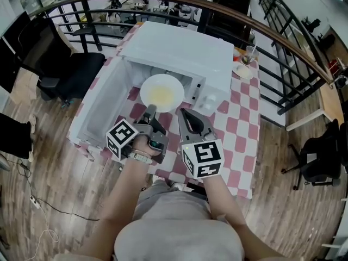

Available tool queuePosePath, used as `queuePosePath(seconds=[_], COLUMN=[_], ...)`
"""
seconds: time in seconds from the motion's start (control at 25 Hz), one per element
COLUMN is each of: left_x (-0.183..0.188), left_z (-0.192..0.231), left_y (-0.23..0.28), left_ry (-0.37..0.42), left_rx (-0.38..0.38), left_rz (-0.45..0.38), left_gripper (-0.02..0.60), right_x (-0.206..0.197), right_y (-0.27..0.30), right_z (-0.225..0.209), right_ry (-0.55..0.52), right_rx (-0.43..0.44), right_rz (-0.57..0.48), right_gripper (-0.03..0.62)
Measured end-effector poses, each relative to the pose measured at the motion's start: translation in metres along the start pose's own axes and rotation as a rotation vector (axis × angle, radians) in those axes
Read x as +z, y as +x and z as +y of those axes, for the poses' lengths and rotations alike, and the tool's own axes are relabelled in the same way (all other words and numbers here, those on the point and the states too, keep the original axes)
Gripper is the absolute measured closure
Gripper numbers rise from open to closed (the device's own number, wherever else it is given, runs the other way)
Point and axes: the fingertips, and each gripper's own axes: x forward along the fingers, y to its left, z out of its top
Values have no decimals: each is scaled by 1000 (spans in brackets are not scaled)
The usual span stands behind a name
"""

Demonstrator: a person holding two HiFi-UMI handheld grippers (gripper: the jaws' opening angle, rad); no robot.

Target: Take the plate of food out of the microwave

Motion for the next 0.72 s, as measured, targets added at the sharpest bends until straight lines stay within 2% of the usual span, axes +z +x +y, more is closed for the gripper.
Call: queuePosePath(seconds=[0.72], left_x=[-4], left_z=[-53], left_y=[-4], left_ry=[14], left_rx=[-81], left_rz=[-10], left_gripper=[569], right_x=[31], right_y=[-5], right_z=[-9], right_ry=[14], right_rx=[-30], right_rz=[-66], right_gripper=[571])
